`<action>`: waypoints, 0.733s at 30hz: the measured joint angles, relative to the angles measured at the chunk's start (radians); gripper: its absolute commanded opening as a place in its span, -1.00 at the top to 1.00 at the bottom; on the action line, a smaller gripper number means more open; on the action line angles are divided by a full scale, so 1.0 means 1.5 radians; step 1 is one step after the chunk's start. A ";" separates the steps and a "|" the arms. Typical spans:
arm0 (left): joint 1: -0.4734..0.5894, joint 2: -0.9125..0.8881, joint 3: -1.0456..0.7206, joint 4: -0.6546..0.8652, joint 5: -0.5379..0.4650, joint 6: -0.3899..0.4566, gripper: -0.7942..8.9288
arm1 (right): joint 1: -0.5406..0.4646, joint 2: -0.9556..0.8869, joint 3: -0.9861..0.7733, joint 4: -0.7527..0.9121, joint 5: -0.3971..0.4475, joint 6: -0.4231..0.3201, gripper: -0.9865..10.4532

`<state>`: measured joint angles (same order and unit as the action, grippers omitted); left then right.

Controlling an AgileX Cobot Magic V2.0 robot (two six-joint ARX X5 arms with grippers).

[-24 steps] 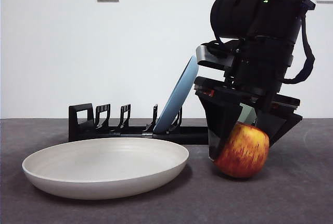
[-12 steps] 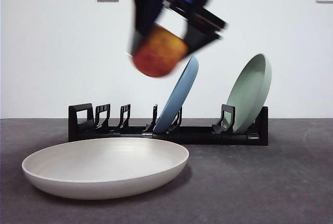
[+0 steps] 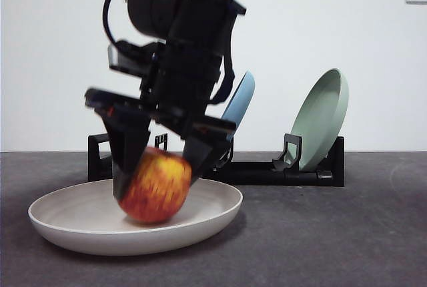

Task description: Take the yellow plate from the plate rack,put the plate on the table,take the apple from the table,put the apple in the plate

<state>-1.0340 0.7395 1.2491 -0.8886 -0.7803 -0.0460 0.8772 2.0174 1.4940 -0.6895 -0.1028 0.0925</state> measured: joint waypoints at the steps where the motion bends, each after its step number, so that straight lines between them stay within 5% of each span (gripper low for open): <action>1: 0.000 0.000 0.000 0.000 0.000 0.000 0.19 | 0.000 0.002 0.000 0.001 0.000 -0.001 0.77; 5: 0.000 0.000 0.000 -0.002 0.000 0.000 0.19 | 0.000 0.002 0.002 0.000 0.000 -0.002 0.21; 8: 0.000 0.000 0.000 -0.006 0.000 0.000 0.19 | 0.001 0.002 0.002 0.000 0.000 -0.002 -0.01; 22: 0.000 0.008 0.000 -0.009 0.000 0.000 0.19 | 0.002 -0.030 0.002 -0.032 0.000 -0.008 0.00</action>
<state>-1.0340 0.7517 1.2491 -0.9024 -0.7803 -0.0460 0.8799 1.9732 1.4967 -0.7376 -0.1028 0.0811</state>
